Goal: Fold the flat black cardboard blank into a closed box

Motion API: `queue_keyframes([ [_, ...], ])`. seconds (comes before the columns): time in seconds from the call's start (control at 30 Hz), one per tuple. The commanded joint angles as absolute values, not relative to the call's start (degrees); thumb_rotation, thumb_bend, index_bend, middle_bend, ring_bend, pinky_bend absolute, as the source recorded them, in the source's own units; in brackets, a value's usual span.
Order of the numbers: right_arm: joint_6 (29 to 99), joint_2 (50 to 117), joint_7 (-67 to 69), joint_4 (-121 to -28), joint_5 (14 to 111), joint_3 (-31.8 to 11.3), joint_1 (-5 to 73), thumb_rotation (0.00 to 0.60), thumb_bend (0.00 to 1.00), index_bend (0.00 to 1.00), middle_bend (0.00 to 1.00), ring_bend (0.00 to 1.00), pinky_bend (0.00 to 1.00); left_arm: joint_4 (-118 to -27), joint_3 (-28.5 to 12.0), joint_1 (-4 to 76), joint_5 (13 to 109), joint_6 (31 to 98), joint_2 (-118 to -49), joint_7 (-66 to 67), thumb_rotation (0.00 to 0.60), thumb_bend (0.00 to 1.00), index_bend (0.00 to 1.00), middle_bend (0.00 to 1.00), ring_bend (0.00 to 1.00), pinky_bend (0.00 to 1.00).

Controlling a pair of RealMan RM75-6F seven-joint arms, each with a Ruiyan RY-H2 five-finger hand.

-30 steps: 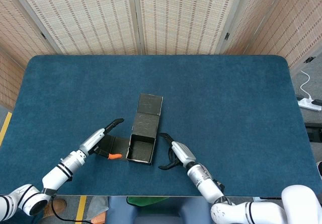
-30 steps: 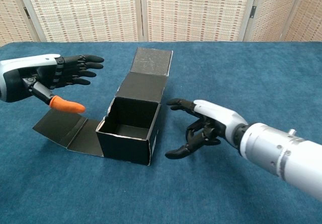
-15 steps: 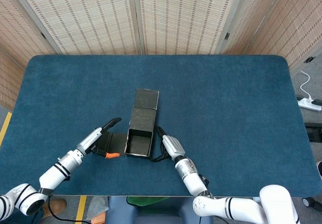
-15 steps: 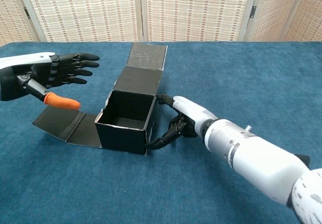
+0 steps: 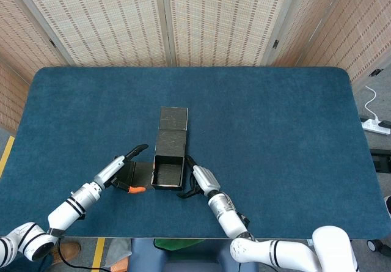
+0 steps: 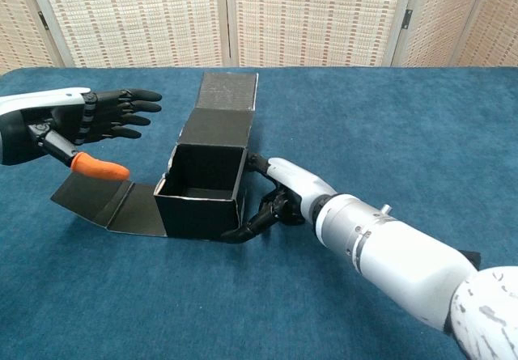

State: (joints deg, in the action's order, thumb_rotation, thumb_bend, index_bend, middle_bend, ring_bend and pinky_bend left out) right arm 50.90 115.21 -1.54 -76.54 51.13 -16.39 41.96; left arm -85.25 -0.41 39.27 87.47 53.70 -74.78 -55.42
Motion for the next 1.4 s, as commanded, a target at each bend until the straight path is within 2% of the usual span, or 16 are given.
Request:
queue_keyframes([
  [0.03,51.3,117.1,-1.7,-74.3,51.3,-17.7,42.7,0.600,0.00,0.00,0.00,0.64,1.00,-85.0,-0.3,39.2,87.6,53.6,-74.8,-55.8,0.600,0.19,0.00,0.00,0.00,0.05],
  [0.23,51.4,121.8,-1.3,-68.5,51.1,-20.2,44.5,0.600,0.00,0.00,0.05,0.64,1.00,-84.8,0.2,38.6,88.2,54.4,-74.7,-56.4,0.600,0.20,0.00,0.00,0.00,0.05],
  [0.4,52.2,126.1,0.7,-61.7,53.3,-22.4,46.3,0.600,0.03,0.01,0.18,0.68,1.00,-84.7,0.7,38.1,88.8,55.0,-74.2,-56.4,0.600,0.19,0.00,0.00,0.00,0.05],
  [0.7,51.7,128.7,3.8,-55.5,56.8,-23.3,47.3,0.600,0.07,0.26,0.37,0.71,1.00,-84.0,1.2,38.0,89.3,54.9,-74.2,-57.1,0.600,0.20,0.00,0.00,0.00,0.07],
  [0.87,51.9,128.4,6.5,-55.5,58.6,-24.6,47.3,0.600,0.11,0.38,0.45,0.72,1.00,-83.7,0.1,36.7,87.8,57.3,-74.9,-53.9,0.600,0.20,0.02,0.00,0.02,0.17],
  [0.93,51.5,127.4,7.6,-56.9,58.8,-25.5,47.2,0.600,0.11,0.40,0.46,0.72,1.00,-83.9,-0.8,35.7,86.7,59.3,-75.5,-51.1,0.600,0.20,0.16,0.09,0.17,0.35],
  [0.97,51.2,126.7,8.3,-57.9,58.8,-26.0,47.1,0.600,0.11,0.40,0.46,0.72,1.00,-84.1,-1.1,35.1,86.5,60.5,-75.7,-49.8,0.600,0.20,0.27,0.17,0.28,0.48],
  [1.0,50.6,125.5,9.1,-59.5,58.5,-26.9,46.8,0.600,0.11,0.40,0.46,0.72,1.00,-84.5,-1.3,34.5,86.8,62.1,-75.8,-48.4,0.600,0.20,0.32,0.23,0.35,0.55],
  [1.03,50.1,124.7,9.8,-60.8,58.1,-27.6,46.6,0.600,0.11,0.40,0.46,0.73,1.00,-84.7,-1.2,34.1,87.4,63.1,-75.7,-47.5,0.600,0.20,0.41,0.34,0.47,0.66],
  [1.1,48.7,122.2,11.5,-64.3,57.2,-29.1,46.1,0.600,0.11,0.40,0.46,0.73,1.00,-85.4,-1.0,33.4,88.9,65.2,-75.4,-45.9,0.600,0.20,0.47,0.44,0.60,0.75],
  [1.17,47.5,120.2,12.6,-67.1,56.1,-30.5,45.7,0.600,0.11,0.40,0.46,0.73,1.00,-85.8,-0.9,32.9,89.9,66.9,-75.3,-44.6,0.600,0.20,0.51,0.49,0.71,0.81],
  [1.3,47.0,117.2,13.9,-70.8,54.8,-32.7,45.4,0.600,0.11,0.40,0.46,0.72,1.00,-86.8,-0.8,31.9,91.7,69.8,-75.2,-42.2,0.600,0.20,0.53,0.53,0.80,0.90],
  [1.4,45.5,115.2,16.4,-73.7,53.0,-34.9,45.2,0.600,0.11,0.40,0.46,0.72,1.00,-88.4,0.8,32.1,95.8,70.8,-73.5,-42.5,0.600,0.20,0.56,0.57,0.85,0.94],
])
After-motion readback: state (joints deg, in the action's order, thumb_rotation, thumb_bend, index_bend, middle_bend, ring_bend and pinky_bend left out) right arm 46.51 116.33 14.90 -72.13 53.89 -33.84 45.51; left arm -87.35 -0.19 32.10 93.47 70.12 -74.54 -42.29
